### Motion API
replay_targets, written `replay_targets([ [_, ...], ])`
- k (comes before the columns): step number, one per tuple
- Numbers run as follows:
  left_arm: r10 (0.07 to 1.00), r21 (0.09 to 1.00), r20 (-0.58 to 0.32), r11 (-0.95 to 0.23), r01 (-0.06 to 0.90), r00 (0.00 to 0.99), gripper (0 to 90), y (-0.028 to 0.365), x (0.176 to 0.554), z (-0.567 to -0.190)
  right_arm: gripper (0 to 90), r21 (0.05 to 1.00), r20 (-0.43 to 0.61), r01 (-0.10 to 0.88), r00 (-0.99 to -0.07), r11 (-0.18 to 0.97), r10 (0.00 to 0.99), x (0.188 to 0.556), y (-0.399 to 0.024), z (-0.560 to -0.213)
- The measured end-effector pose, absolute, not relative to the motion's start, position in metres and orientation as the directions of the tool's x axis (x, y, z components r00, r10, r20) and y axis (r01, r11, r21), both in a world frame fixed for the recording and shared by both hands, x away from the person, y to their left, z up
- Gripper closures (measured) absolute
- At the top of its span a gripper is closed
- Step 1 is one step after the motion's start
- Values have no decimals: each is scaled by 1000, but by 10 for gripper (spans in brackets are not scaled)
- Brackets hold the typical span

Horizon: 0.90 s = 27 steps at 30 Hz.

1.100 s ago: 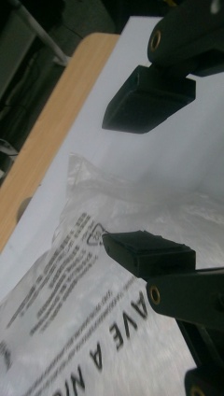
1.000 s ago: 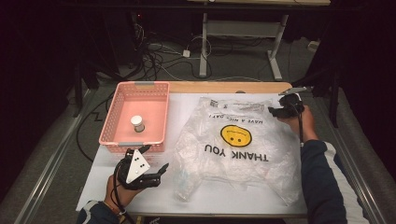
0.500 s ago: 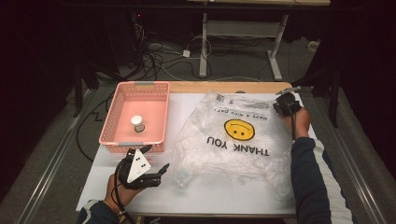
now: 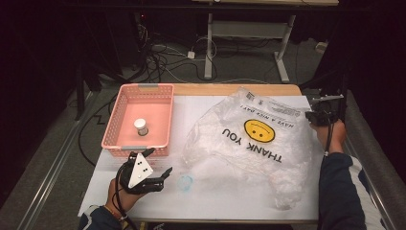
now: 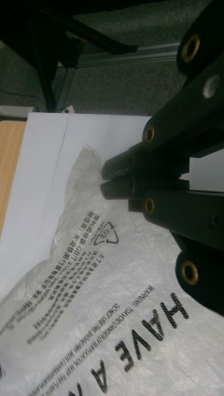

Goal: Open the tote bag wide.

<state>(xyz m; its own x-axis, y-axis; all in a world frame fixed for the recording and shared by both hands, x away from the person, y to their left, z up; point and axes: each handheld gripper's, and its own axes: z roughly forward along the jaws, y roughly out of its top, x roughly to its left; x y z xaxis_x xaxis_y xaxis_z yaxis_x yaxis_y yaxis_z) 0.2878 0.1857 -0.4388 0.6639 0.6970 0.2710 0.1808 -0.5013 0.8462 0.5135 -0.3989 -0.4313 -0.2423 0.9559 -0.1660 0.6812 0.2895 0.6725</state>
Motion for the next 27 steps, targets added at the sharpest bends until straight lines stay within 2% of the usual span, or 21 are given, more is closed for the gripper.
replay_targets([
  [5, 698, 843, 274, -505, 183, 661, 179, 184, 287, -439, 892, 683, -140, 660, -301, 312, 943, 484, -398, -432],
  [8, 694, 837, 279, -515, 187, 663, 179, 182, 287, -440, 797, 684, -142, 651, -324, 329, 935, 468, -394, -434],
  [10, 692, 832, 286, -523, 187, 663, 179, 180, 286, -440, 784, 690, -165, 634, -331, 349, 929, 458, -392, -432],
  [12, 688, 829, 290, -528, 186, 665, 179, 179, 286, -441, 713, 749, -156, 569, -347, 340, 925, 442, -389, -428],
  [14, 688, 827, 294, -532, 185, 664, 179, 178, 285, -441, 707, 789, -161, 510, -367, 343, 916, 428, -383, -424],
  [16, 689, 827, 295, -531, 185, 662, 179, 178, 285, -441, 674, 787, -218, 453, -432, 419, 875, 417, -369, -413],
  [17, 688, 826, 297, -533, 183, 662, 179, 177, 285, -441, 674, 787, -218, 453, -432, 419, 875, 417, -369, -413],
  [18, 688, 824, 300, -535, 184, 661, 178, 177, 285, -441, 671, 829, -233, 346, -500, 439, 834, 399, -354, -398],
  [19, 687, 822, 301, -538, 185, 661, 178, 176, 285, -442, 674, 844, -218, 322, -525, 428, 823, 392, -347, -393],
  [22, 686, 819, 306, -543, 186, 660, 179, 176, 286, -442, 686, 853, -250, 263, -554, 451, 794, 380, -330, -389],
  [23, 687, 818, 304, -544, 189, 660, 179, 176, 286, -442, 687, 847, -253, 214, -642, 486, 724, 370, -306, -387],
  [27, 689, 815, 299, -544, 199, 660, 179, 175, 286, -444, 662, 823, -203, 201, -770, 532, 605, 363, -262, -396],
])
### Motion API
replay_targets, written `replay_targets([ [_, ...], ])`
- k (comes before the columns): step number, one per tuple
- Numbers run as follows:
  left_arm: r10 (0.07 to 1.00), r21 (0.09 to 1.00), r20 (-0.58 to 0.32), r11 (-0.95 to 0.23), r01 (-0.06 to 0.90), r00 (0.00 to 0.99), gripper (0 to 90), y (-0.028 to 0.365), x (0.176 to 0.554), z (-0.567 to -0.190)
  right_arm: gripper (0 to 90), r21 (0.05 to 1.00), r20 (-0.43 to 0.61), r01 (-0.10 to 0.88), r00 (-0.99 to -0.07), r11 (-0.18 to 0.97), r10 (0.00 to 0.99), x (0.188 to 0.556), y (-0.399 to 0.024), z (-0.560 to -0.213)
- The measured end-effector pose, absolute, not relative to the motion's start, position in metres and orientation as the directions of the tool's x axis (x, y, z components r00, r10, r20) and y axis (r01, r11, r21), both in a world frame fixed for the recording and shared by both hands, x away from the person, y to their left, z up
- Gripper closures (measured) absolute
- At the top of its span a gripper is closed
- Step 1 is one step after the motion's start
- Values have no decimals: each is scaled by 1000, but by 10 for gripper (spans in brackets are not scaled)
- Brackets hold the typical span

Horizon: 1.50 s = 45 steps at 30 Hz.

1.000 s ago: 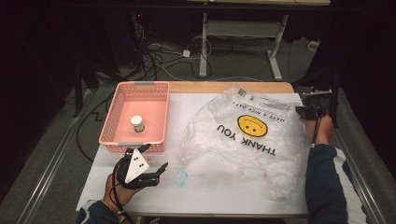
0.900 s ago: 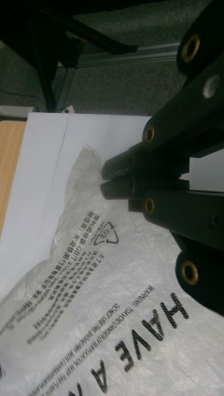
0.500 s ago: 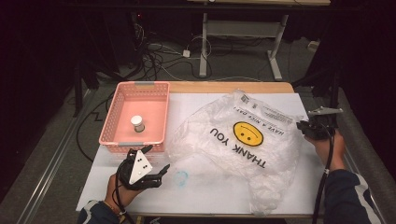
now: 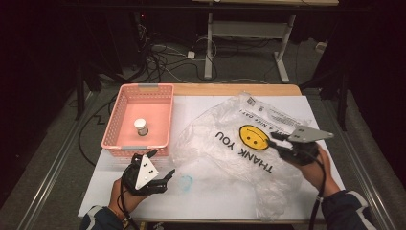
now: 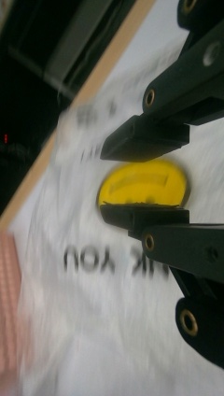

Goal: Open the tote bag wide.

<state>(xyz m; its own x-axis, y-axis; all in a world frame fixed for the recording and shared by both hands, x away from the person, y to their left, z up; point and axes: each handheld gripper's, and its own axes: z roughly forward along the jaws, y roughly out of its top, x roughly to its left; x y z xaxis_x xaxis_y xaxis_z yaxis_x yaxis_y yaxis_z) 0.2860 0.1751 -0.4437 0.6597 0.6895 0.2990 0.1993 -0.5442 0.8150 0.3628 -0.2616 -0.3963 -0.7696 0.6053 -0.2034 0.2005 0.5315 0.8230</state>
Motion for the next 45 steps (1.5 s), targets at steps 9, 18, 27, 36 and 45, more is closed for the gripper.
replay_targets([
  [9, 675, 792, 309, -572, 212, 669, 179, 170, 288, -448, 492, 687, -154, 179, -912, 705, 381, 353, -186, -443],
  [18, 674, 787, 316, -580, 212, 668, 179, 172, 287, -449, 519, 651, -99, 248, -909, 717, 405, 363, -169, -472],
  [27, 661, 774, 325, -597, 212, 677, 179, 171, 288, -449, 888, 665, -48, 323, -881, 673, 471, 372, -168, -472],
  [36, 661, 778, 322, -593, 209, 677, 179, 172, 288, -449, 900, 723, -119, 279, -850, 632, 512, 366, -173, -451],
  [45, 670, 782, 320, -586, 212, 670, 179, 174, 288, -447, 900, 750, -140, 259, -838, 609, 528, 364, -178, -438],
])
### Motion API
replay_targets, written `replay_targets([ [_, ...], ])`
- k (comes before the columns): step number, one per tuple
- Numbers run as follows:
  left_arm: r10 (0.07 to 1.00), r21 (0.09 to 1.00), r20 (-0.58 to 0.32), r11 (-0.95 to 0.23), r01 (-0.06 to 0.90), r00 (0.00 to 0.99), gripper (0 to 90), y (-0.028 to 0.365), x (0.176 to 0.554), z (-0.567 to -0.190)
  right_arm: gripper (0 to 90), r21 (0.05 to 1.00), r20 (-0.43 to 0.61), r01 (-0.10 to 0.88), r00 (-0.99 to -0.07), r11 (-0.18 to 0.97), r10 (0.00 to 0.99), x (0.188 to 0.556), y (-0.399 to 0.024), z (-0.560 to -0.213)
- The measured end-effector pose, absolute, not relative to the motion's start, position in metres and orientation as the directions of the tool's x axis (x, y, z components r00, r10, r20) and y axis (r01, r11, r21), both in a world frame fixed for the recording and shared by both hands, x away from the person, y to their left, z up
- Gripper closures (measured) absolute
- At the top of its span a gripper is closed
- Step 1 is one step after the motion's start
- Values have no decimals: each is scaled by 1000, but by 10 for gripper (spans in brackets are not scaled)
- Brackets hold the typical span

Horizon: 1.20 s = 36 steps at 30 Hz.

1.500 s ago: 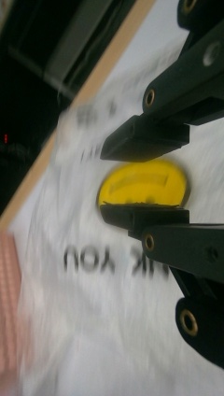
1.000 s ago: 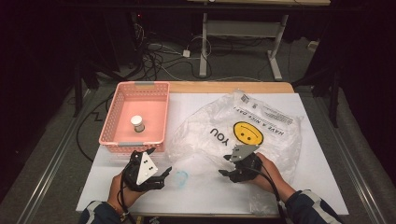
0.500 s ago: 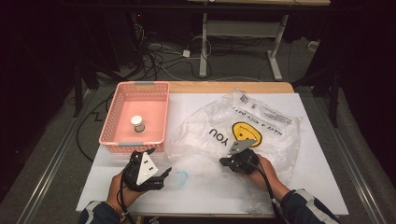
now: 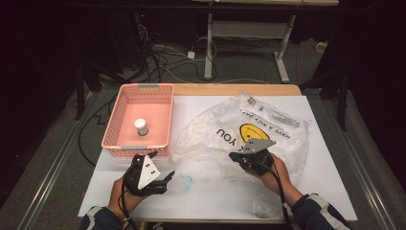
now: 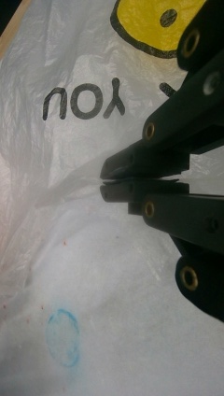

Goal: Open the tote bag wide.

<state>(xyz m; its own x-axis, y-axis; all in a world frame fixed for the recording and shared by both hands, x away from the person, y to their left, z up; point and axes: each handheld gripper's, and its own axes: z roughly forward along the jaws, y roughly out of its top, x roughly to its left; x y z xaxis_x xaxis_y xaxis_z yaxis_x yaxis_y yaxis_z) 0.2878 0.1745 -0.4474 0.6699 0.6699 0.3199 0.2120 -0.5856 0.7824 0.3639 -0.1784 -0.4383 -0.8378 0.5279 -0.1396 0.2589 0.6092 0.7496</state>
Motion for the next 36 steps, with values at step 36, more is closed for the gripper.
replay_targets([
  [36, 793, 827, 294, -491, 275, 533, 177, 219, 323, -408, 900, 878, -300, 55, -711, 475, 636, 364, -190, -356],
])
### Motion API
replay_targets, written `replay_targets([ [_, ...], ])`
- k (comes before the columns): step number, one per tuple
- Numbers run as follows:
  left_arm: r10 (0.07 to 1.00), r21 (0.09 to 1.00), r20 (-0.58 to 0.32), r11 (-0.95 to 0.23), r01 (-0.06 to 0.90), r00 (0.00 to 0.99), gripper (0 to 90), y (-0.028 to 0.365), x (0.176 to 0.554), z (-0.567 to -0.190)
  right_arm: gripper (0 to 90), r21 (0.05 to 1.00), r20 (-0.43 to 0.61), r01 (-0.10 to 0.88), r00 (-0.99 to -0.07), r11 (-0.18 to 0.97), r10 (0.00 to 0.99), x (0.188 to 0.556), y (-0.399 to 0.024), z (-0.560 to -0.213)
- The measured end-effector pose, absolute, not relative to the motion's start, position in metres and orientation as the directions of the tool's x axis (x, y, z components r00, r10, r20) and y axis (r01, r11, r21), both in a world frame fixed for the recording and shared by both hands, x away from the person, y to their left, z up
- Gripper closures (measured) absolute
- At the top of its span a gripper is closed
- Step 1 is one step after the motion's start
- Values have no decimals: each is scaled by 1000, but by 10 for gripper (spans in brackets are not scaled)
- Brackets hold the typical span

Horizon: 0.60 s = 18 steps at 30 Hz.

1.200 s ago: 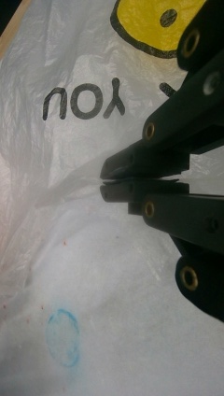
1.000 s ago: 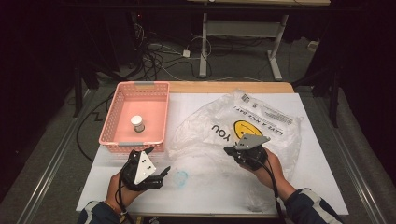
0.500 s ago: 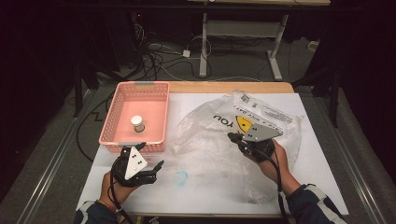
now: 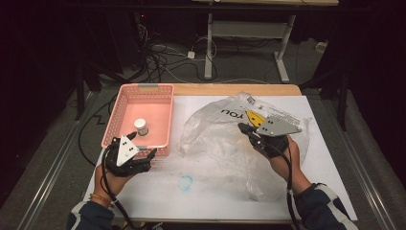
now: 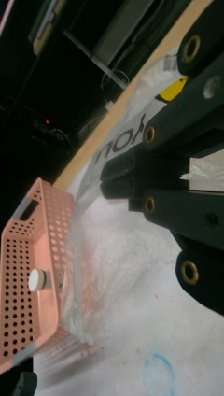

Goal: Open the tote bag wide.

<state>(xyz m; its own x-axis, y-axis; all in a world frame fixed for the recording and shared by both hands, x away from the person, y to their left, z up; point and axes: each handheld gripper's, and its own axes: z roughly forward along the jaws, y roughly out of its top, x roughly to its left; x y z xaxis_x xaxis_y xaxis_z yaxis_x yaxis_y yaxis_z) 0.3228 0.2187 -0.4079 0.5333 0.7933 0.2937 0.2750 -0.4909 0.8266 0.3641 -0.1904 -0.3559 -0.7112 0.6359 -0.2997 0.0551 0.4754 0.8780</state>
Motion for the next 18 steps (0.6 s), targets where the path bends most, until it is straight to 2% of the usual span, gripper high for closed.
replay_targets([
  [11, 775, 715, 294, -567, 410, 559, 176, 221, 398, -389, 900, 901, -313, 14, -670, 433, 674, 366, -195, -340],
  [18, 813, 602, 266, -560, 569, 518, 178, 231, 451, -402, 900, 914, -302, 4, -662, 406, 686, 367, -198, -338],
])
